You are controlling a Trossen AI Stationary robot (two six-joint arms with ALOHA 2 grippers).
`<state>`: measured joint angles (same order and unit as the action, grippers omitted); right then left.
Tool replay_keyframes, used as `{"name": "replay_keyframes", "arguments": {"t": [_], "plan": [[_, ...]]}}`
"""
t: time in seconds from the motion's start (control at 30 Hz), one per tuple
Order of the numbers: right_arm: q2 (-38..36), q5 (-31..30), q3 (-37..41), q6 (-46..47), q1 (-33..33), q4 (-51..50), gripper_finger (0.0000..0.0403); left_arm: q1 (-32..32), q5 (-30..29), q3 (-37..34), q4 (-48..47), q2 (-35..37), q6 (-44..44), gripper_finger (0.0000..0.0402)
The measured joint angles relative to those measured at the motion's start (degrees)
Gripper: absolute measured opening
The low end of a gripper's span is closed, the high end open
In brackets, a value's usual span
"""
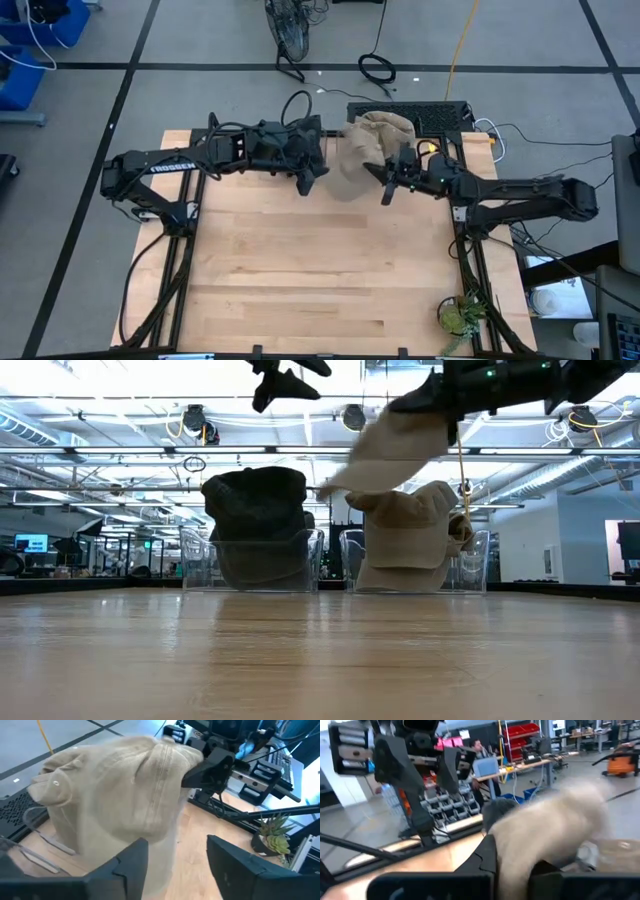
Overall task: Pick & Place hat
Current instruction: Put the brown cap into the right transparent bin
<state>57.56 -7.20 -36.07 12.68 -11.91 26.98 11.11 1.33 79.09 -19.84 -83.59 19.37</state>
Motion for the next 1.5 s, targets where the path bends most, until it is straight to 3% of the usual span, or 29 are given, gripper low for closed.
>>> {"name": "replay_keyframes", "arguments": {"t": [0.27, 0.4, 0.5, 0.63, 0.87, 1.07, 1.2, 1.5], "plan": [[-5.77, -0.13, -5.04, -5.97, -3.35, -17.22, 0.0, 1.52, -0.03, 0.0, 0.71, -0.11, -0.32, 0.0257], [-4.73, 0.55, -10.8, -12.0, -5.73, -27.29, 0.0, 1.62, -0.05, 0.0, 2.52, -0.99, -2.06, 0.026], [-3.04, 6.44, -14.66, -15.71, -8.81, -31.71, 0.0, 1.4, 0.1, 0.15, 6.05, -2.42, -3.02, 0.0252], [0.03, 15.26, -18.73, -17.68, -12.97, -32.14, 0.0, 1.4, 0.68, 0.09, 9.94, -4.61, -3.18, 0.024], [4.78, 23.95, -23.32, -26.63, -19.36, -32.07, 0.0, 1.31, 1.71, 0.04, 11.7, -8.79, -3.13, 0.0226], [9.17, 23.98, -23.25, -33.47, -24.47, -38.73, 0.0, 1.08, 1.7, 0.02, 15.8, -13.86, -3.79, 0.0227], [10.15, 24.01, -23.21, -34.45, -26.24, -36.75, 0.0, 1.19, 1.49, 0.02, 18.07, -17.05, -5.17, 0.0227], [10.05, 25.33, -23.23, -35.89, -29.09, -36.19, 0.0, 1.49, -5.12, 0.02, 26.0, -23.32, -9.08, 0.0227]]}}
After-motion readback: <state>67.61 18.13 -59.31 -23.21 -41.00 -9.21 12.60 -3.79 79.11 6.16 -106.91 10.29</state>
